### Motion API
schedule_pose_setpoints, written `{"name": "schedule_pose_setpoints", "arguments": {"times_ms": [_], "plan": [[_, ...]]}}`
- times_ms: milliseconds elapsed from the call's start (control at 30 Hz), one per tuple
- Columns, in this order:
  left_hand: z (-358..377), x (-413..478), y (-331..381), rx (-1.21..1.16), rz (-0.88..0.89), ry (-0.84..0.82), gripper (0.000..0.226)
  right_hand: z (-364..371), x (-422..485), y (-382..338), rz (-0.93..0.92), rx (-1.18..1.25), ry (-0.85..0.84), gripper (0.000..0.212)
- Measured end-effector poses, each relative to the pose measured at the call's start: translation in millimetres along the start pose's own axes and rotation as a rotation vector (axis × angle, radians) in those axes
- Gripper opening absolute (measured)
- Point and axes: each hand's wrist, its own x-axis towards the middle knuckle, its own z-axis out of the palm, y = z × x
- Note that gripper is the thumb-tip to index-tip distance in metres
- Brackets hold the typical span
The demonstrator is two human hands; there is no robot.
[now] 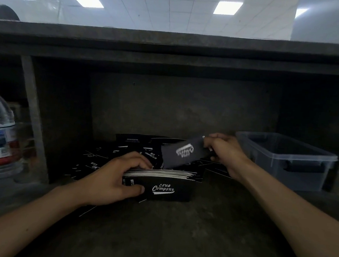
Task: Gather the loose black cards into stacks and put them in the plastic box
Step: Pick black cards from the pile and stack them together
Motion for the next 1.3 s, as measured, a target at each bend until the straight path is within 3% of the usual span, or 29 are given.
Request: {"name": "schedule_pose_setpoints", "arguments": {"times_ms": [167,267,367,433,567,667,733,800,933,1067,1133,1200,1233,1300], "plan": [[1,0,-2,0.016,0.0,0.007,0.032,-5,-1,-8,-0.165,0.219,0.052,0.025],[1,0,-3,0.025,-0.002,0.005,0.035,-3,-8,-9,-0.228,0.153,-0.149,0.032],[1,0,-4,0.038,-0.01,0.009,0.039,3,-16,-5,-0.164,-0.117,-0.444,0.033],[1,0,-4,0.037,-0.013,0.016,0.038,7,-17,0,-0.149,-0.224,-0.526,0.03],[0,0,-6,0.049,-0.013,0.02,0.037,5,-14,7,-0.144,-0.444,-0.53,0.019],[0,0,-6,0.062,-0.016,0.022,0.037,1,-11,2,-0.261,-0.483,-0.432,0.038],[0,0,-6,0.06,-0.016,0.023,0.038,-4,-8,-2,-0.295,-0.357,-0.425,0.045],[0,-1,-5,0.046,-0.026,0.029,0.041,-10,-7,-5,-0.254,-0.305,-0.516,0.038],[0,-2,-3,-0.034,-0.075,0.027,0.053,-12,-12,-6,-0.203,-0.472,-0.66,0.021],[-1,-4,-3,-0.108,-0.119,-0.008,0.08,-6,-17,-4,0.014,-0.37,-0.816,0.042],[0,-4,-2,-0.137,-0.119,-0.035,0.079,-1,-12,-1,0.107,-0.214,-0.736,0.047],[0,-3,1,-0.118,-0.099,-0.031,0.064,2,-6,8,0.002,-0.243,-0.488,0.035],[-1,-3,2,-0.085,-0.08,-0.023,0.056,1,-2,14,-0.107,-0.387,-0.358,0.029],[-1,-3,3,-0.031,-0.05,-0.022,0.044,-7,3,24,-0.301,-0.762,-0.289,0.052]]}}
